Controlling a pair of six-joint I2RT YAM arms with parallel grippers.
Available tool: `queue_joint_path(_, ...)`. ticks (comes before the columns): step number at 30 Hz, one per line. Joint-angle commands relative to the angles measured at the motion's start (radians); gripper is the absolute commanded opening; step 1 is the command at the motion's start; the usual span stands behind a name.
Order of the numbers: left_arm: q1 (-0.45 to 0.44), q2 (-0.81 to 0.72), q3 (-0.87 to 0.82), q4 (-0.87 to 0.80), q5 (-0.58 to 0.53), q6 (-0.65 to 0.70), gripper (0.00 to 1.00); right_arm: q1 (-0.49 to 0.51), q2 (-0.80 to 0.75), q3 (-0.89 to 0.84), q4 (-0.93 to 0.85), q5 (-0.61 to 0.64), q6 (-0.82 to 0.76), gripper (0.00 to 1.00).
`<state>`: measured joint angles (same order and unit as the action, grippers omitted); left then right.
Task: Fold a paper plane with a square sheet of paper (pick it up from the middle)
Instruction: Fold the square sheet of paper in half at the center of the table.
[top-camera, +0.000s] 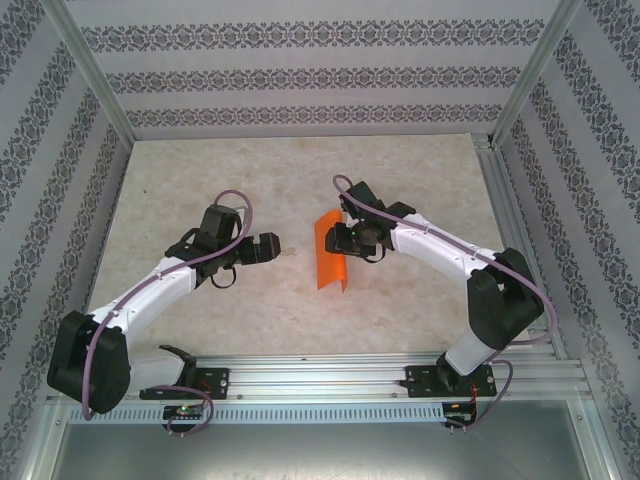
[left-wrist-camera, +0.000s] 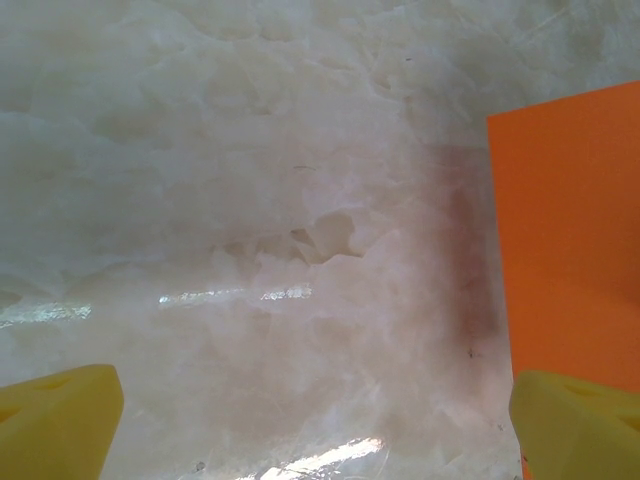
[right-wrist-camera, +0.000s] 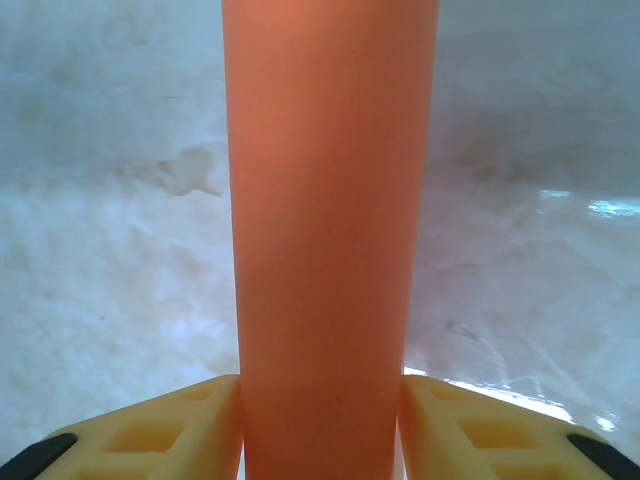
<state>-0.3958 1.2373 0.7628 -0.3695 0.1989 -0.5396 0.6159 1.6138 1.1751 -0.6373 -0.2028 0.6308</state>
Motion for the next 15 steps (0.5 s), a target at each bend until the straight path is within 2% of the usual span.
queue_joint_path(1, -0.013, -0.034, 0.031, -0.022, -0.017, -0.014, 1.00, 0.008, -0.038, -0.010, 0.122, -0.113, 0.037, 0.45)
queue_joint_path(6, -0.015, -0.037, 0.036, -0.015, 0.000, -0.014, 1.00, -0.029, -0.047, -0.111, 0.262, -0.185, 0.091, 0.46)
queue_joint_path(15, -0.061, 0.025, 0.073, 0.020, 0.027, -0.029, 1.00, -0.141, -0.067, -0.325, 0.367, -0.217, 0.102, 0.47)
